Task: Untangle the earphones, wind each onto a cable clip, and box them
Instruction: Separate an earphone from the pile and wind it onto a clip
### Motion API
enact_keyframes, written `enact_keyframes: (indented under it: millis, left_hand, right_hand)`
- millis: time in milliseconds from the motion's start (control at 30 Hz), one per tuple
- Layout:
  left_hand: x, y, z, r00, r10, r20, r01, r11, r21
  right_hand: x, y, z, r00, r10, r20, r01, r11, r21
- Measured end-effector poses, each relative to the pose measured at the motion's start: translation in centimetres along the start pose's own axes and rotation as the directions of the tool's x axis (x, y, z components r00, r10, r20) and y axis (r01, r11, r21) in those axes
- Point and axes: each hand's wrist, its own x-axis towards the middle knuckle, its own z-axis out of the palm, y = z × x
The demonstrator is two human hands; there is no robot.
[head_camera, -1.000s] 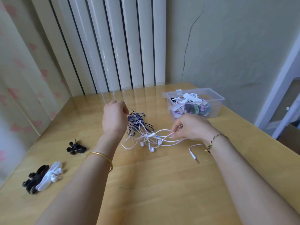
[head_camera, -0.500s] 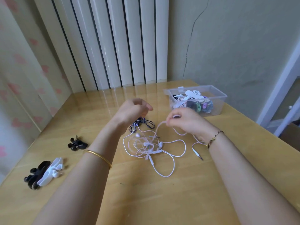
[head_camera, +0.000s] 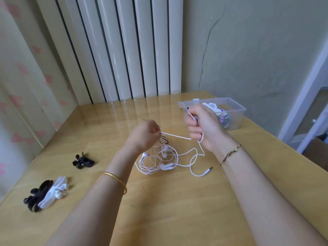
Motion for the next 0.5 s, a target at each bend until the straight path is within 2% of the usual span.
enact_keyframes:
  millis: [33, 67, 100, 133, 167, 200, 233, 300, 333, 400, 467, 500]
  left_hand:
    - [0.1, 0.1, -0.2, 0.998, -0.009, -0.070, 0.008, 1.000, -0.015]
    - [0.1, 0.2, -0.4, 0.992, -0.009, -0.129, 0.005, 0.999, -0.035]
    - [0.2, 0.3, -0.5, 0.984, -0.007, -0.180, -0.004, 0.998, -0.058]
    - [0.3, 0.3, -0.7, 0.973, -0.005, -0.229, -0.013, 0.997, -0.078]
    - [0.4, 0.3, -0.8, 0.961, -0.012, -0.278, -0.016, 0.995, -0.097]
    - [0.6, 0.1, -1.0, 0.947, -0.030, -0.319, -0.008, 0.993, -0.116]
    - [0.8, -0.2, -1.1, 0.934, -0.049, -0.353, 0.003, 0.991, -0.131]
    - [1.1, -1.0, -1.3, 0.925, -0.075, -0.374, 0.025, 0.990, -0.137]
    - [1.1, -1.4, -1.3, 0.927, -0.083, -0.366, 0.035, 0.990, -0.136]
    - [1.1, -2.1, -1.1, 0.934, -0.101, -0.342, 0.057, 0.989, -0.136]
    - [0.9, -2.3, -1.0, 0.937, -0.107, -0.333, 0.063, 0.988, -0.140]
    - [0.8, -2.1, -1.0, 0.935, -0.104, -0.340, 0.058, 0.988, -0.143]
  right_hand:
    - [-0.1, 0.5, -0.1, 0.999, -0.046, -0.026, 0.038, 0.964, -0.263]
    - [-0.2, 0.9, -0.3, 0.993, -0.117, -0.018, 0.090, 0.849, -0.521]
    - [-0.1, 1.3, -0.5, 0.985, -0.166, 0.037, 0.143, 0.693, -0.707]
    - [-0.2, 1.7, -0.6, 0.978, -0.179, 0.110, 0.195, 0.575, -0.794]
    - [-0.1, 1.9, -0.6, 0.971, -0.181, 0.158, 0.232, 0.544, -0.806]
    - [-0.2, 1.9, -0.6, 0.964, -0.204, 0.171, 0.260, 0.593, -0.762]
    - [-0.2, 1.7, -0.6, 0.961, -0.232, 0.150, 0.272, 0.706, -0.654]
    - [-0.2, 1.2, -0.6, 0.963, -0.266, 0.035, 0.263, 0.911, -0.318]
    - [0.0, 0.9, -0.6, 0.964, -0.265, -0.030, 0.256, 0.951, -0.174]
    - [0.2, 0.6, -0.4, 0.968, -0.233, -0.096, 0.233, 0.972, -0.010]
    - [0.4, 0.5, -0.1, 0.987, -0.150, -0.059, 0.159, 0.962, 0.220]
    - [0.3, 0.5, 0.0, 0.995, -0.098, -0.014, 0.096, 0.916, 0.390]
